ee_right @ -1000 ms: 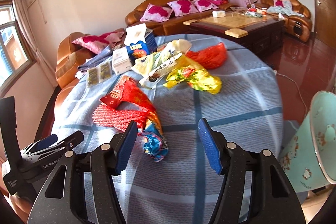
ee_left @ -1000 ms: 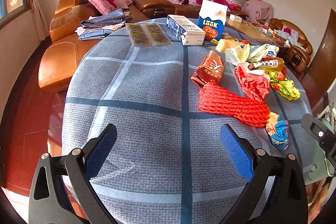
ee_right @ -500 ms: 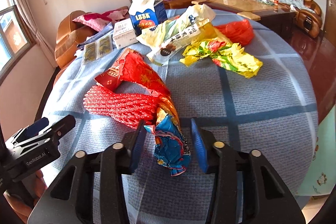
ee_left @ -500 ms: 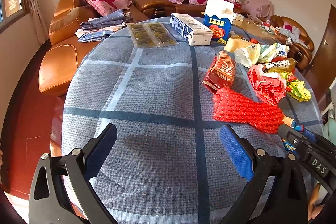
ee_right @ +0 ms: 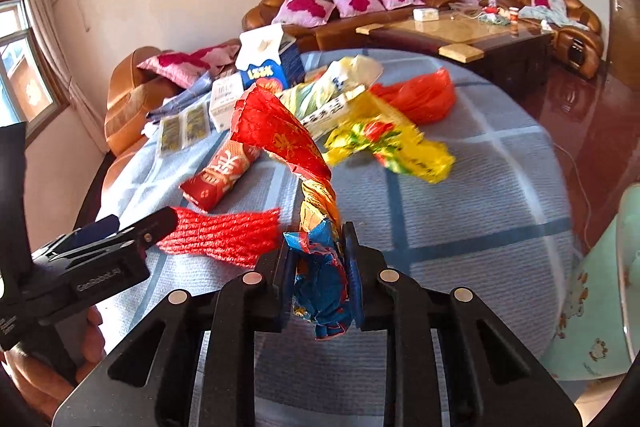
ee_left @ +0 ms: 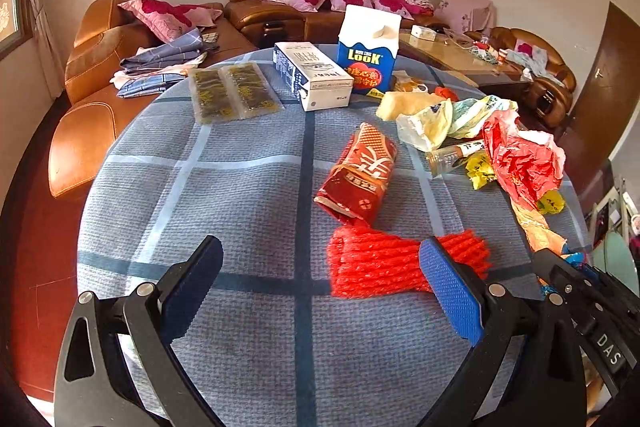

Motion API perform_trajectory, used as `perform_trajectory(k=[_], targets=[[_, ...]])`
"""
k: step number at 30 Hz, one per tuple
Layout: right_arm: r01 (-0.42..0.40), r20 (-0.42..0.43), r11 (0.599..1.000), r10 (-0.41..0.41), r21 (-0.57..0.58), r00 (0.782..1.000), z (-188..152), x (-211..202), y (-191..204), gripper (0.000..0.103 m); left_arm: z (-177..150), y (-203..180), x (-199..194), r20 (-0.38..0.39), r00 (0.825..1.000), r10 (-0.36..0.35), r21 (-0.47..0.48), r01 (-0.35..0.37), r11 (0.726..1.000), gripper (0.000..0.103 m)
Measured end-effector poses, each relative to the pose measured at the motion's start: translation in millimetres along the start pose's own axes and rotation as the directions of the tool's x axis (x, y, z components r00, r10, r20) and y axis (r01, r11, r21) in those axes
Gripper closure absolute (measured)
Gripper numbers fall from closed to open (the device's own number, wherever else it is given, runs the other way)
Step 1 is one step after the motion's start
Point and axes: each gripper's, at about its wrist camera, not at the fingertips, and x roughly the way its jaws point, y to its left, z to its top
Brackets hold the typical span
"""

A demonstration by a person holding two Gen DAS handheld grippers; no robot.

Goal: Collect trash
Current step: 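Grasp the blue snack wrapper with the right gripper, then grasp the red mesh net with the left gripper and lift it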

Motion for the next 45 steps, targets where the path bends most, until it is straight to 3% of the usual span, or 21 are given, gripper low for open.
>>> perform_trajectory(k=[5,10,16,17,24,37,40,45], targets=[[0.027,0.005,0.999,-0.027,0.040,1.000,-4.6,-5.8,-17.0,0.080,-0.3,-19.8,15.6,-0.038,0.999,-0.015,0.026,0.016,1.000,0.009],[0.022,-0.013,0.998,-0.021,0.066,1.000,-13.6,-6.8,-27.0,0.080,-6.8,-30.9,25.0,-0.068,0.998,-0.009,0.051,0.013,0.999,0.022],[0.006,-0.008,0.997,-0.005,0.078,1.000,-17.9,-12.9,-25.2,0.080,-11.3,-45.8,17.9,-0.036,0.999,-0.013,0.115,0.018,0.993,0.054],[0.003,-0.007,0.997,-0.003,0.079,1.000,-18.7,-14.7,-24.9,0.080,-11.9,-48.6,16.1,-0.028,0.999,-0.018,0.127,0.022,0.992,0.063],[-0.008,0.018,0.997,0.006,0.082,1.000,-20.6,-30.9,-22.4,0.080,-17.1,-55.4,3.7,-0.018,1.000,-0.025,0.126,0.027,0.992,0.086],[-0.017,0.082,0.995,0.009,0.096,0.997,-28.3,-68.8,-28.1,0.080,-23.2,-48.3,-48.6,0.055,0.992,-0.114,0.074,0.110,0.991,0.087],[-0.020,0.092,0.995,0.011,0.099,0.996,-31.2,-76.5,-30.4,0.080,-23.9,-44.0,-50.8,0.065,0.995,-0.080,0.077,0.075,0.994,0.085],[-0.017,0.096,0.995,0.008,0.097,0.995,-35.7,-84.2,-35.6,0.080,-24.1,-41.9,-36.0,0.014,0.999,-0.048,0.071,0.047,0.996,0.086]])
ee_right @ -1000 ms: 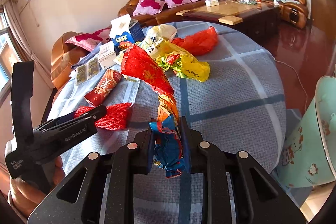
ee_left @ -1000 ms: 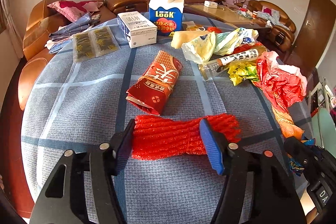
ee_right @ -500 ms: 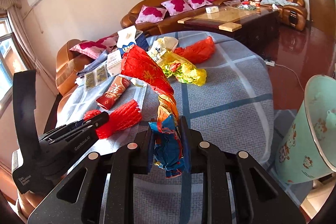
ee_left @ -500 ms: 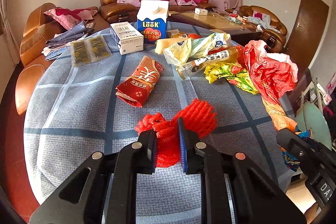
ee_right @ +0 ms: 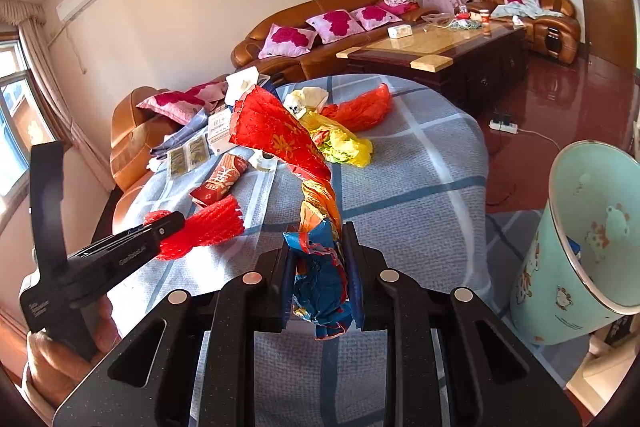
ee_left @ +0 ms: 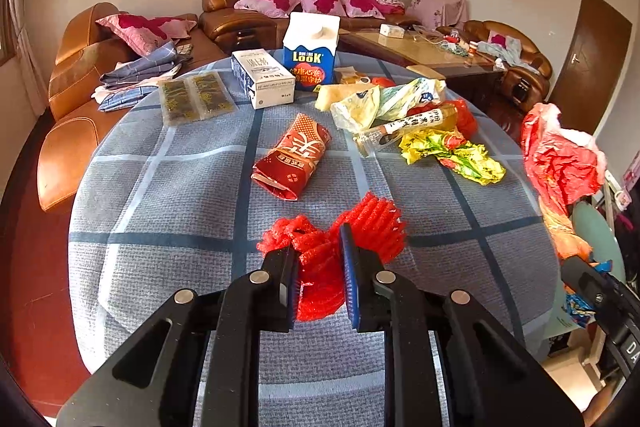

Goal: Collect trash
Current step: 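Grasp the red mesh net with the left gripper and lift it, then carry the red mesh net and blue wrapper over the teal bin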

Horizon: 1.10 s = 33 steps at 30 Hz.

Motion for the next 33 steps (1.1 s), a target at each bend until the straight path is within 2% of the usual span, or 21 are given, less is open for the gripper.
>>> perform_trajectory(k=[4,6,7,9,14,22,30,33], targets=[[0.005,0.008,1.000,-0.005,0.028,1.000,0.4,-5.0,-10.2,0.080,-1.2,-8.8,-2.3,-0.002,1.000,-0.024,0.017,0.024,1.000,0.086],[0.006,0.008,0.999,-0.006,0.040,1.000,0.0,-6.2,-13.4,0.080,-2.5,-11.5,-0.8,-0.003,1.000,-0.015,0.035,0.015,0.999,0.079],[0.006,0.008,0.999,-0.006,0.043,1.000,0.0,-6.5,-14.1,0.080,-3.1,-11.3,1.0,-0.010,1.000,-0.006,0.035,0.006,0.999,0.060],[0.004,0.008,0.999,-0.005,0.041,1.000,-0.2,-6.7,-14.5,0.080,-4.8,-10.7,6.2,-0.027,1.000,0.001,0.041,0.000,0.999,0.040],[0.002,-0.002,0.999,-0.001,0.034,1.000,-2.0,-3.7,-13.7,0.080,-7.3,-13.5,20.2,-0.059,0.997,0.047,0.070,-0.042,0.997,0.042],[0.006,0.008,0.999,-0.006,0.047,1.000,-1.7,-4.2,-15.8,0.080,13.2,30.6,1.3,0.009,1.000,0.027,-0.045,-0.027,0.999,0.042],[0.008,-0.014,0.999,-0.008,0.042,1.000,-4.9,1.7,-14.0,0.080,18.6,19.0,43.2,-0.068,0.998,0.004,-0.032,-0.006,0.999,0.042],[0.016,-0.017,0.998,-0.015,0.053,1.000,-3.7,3.1,-17.8,0.080,17.4,10.0,52.8,-0.087,0.996,0.015,-0.007,-0.016,1.000,0.081]])
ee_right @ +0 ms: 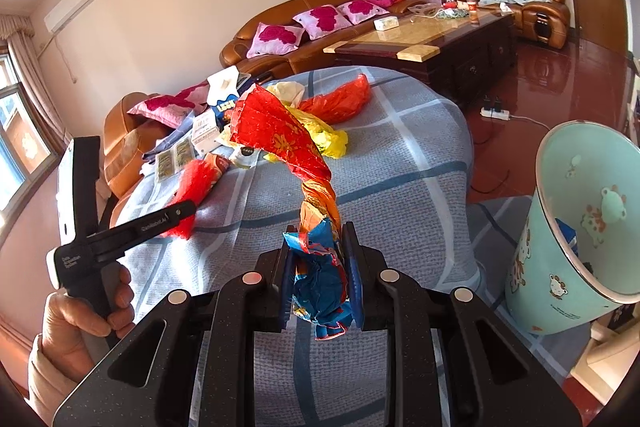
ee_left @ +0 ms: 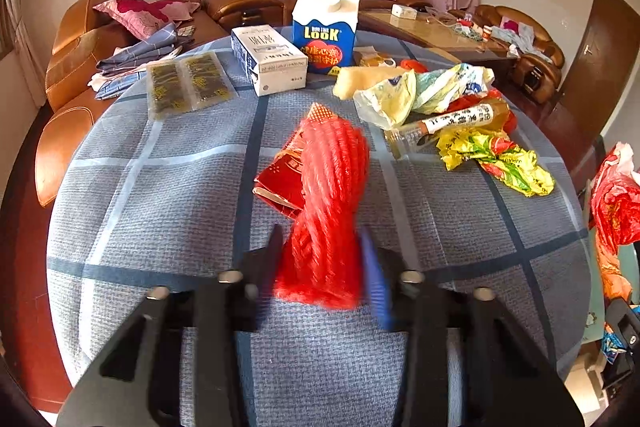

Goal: Collect trash
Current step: 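Carry the red mesh net and blue wrapper over the teal bin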

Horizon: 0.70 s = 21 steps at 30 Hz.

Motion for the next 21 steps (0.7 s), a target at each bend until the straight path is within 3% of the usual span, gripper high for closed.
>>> perform_trajectory(k=[2,9,21], targets=[[0.003,0.005,1.000,-0.003,0.006,1.000,1.1,-0.8,-1.8,0.080,-3.4,2.9,-0.2,0.001,0.999,-0.036,-0.035,0.036,0.999,0.082],[0.005,0.045,1.000,-0.004,-0.021,0.999,11.0,-13.0,4.4,0.080,-12.6,2.0,-41.9,0.103,0.994,-0.037,-0.058,0.043,0.997,0.082],[0.076,0.148,0.995,-0.067,-0.060,0.987,32.5,-72.9,-24.7,0.080,-20.9,-72.0,-95.7,0.159,0.980,-0.117,0.060,0.109,0.992,0.082]])
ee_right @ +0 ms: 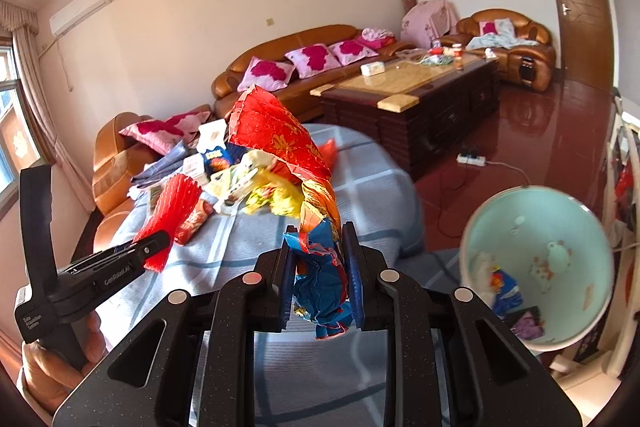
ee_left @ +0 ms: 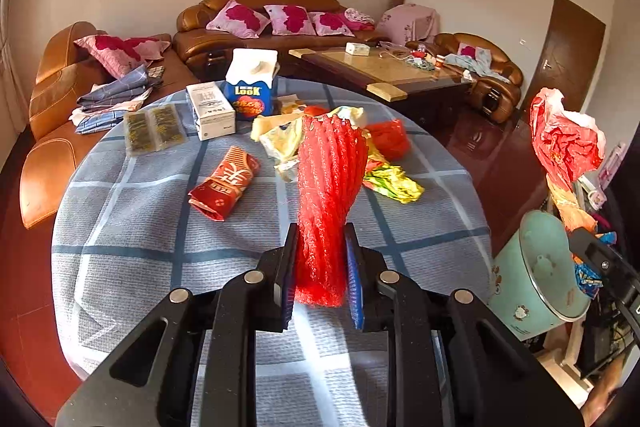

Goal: Collect trash
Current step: 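Carry the red mesh net and blue wrapper over the teal bin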

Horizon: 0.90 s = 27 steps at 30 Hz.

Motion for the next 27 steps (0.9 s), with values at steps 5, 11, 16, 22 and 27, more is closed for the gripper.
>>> perform_trajectory(k=[5,11,16,22,27], targets=[[0.051,0.039,0.999,-0.051,0.007,0.998,5.7,-26.1,-29.3,0.080,1.0,-36.4,-10.0,0.020,0.999,-0.025,0.054,0.024,0.998,0.082],[0.090,0.079,0.994,-0.094,0.054,0.992,7.1,-48.2,-62.7,0.080,0.0,-82.0,-9.8,0.007,0.998,-0.060,0.109,0.059,0.992,0.081],[0.113,0.080,0.989,-0.120,0.094,0.990,5.4,-52.3,-86.0,0.080,-0.3,-114.8,-9.5,0.007,0.996,-0.084,0.153,0.082,0.985,0.081],[0.159,0.088,0.977,-0.172,0.141,0.981,2.7,-58.6,-113.3,0.080,-1.2,-148.8,-5.1,0.003,0.994,-0.106,0.197,0.103,0.975,0.081],[0.199,0.085,0.961,-0.218,0.191,0.972,1.6,-63.2,-138.6,0.080,-2.4,-174.8,0.4,-0.007,0.991,-0.131,0.219,0.130,0.967,0.081]])
